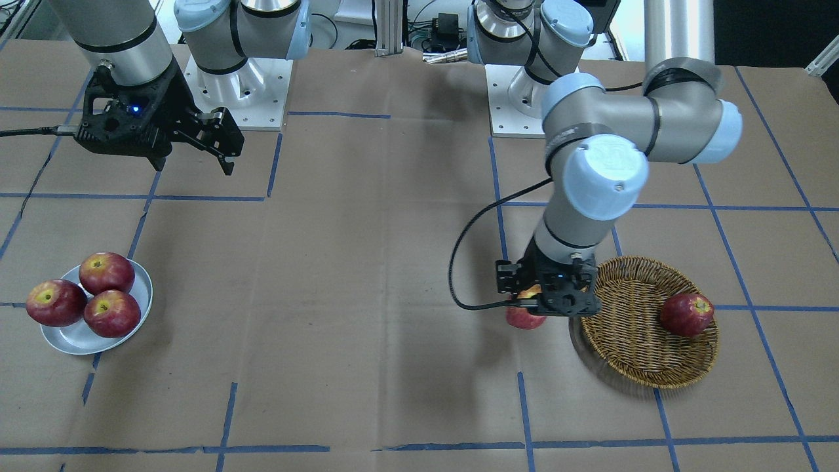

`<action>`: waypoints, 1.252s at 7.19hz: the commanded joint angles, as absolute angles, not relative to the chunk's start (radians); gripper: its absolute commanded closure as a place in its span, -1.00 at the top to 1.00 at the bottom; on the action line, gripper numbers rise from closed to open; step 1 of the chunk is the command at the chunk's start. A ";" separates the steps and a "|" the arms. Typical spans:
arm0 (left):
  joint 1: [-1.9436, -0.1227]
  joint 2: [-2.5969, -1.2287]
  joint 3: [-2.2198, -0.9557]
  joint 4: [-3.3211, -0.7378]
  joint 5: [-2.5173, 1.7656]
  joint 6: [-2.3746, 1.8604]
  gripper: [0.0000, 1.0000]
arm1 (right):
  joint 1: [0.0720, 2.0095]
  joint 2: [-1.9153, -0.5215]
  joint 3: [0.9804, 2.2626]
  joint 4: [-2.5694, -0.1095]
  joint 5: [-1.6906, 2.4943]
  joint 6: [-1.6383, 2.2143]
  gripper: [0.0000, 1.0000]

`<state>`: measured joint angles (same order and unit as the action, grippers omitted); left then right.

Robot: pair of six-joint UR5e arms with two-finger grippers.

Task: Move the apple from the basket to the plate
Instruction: 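Carry the yellow-red apple with the left gripper to the table center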

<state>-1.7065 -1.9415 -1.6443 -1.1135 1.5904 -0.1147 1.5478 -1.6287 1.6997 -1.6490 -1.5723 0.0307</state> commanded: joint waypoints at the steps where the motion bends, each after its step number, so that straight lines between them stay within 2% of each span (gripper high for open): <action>1: -1.848 -2.055 -1.547 -1.106 1.545 -0.238 -0.24 | 1.548 -1.629 1.701 -1.649 -1.572 0.031 1.00; 3: -1.906 -2.146 -1.511 -1.100 1.555 -0.296 -0.24 | 1.548 -1.629 1.701 -1.649 -1.572 0.031 1.00; 6: -1.943 -2.160 -1.522 -1.062 1.560 -0.313 -0.19 | 1.548 -1.628 1.701 -1.649 -1.571 0.031 1.00; 8: -1.948 -2.166 -1.537 -1.062 1.560 -0.314 -0.08 | 1.548 -1.628 1.700 -1.649 -1.566 0.031 1.00; 9: -1.954 -2.167 -1.536 -1.062 1.560 -0.314 0.12 | 1.548 -1.629 1.700 -1.649 -1.565 0.031 1.00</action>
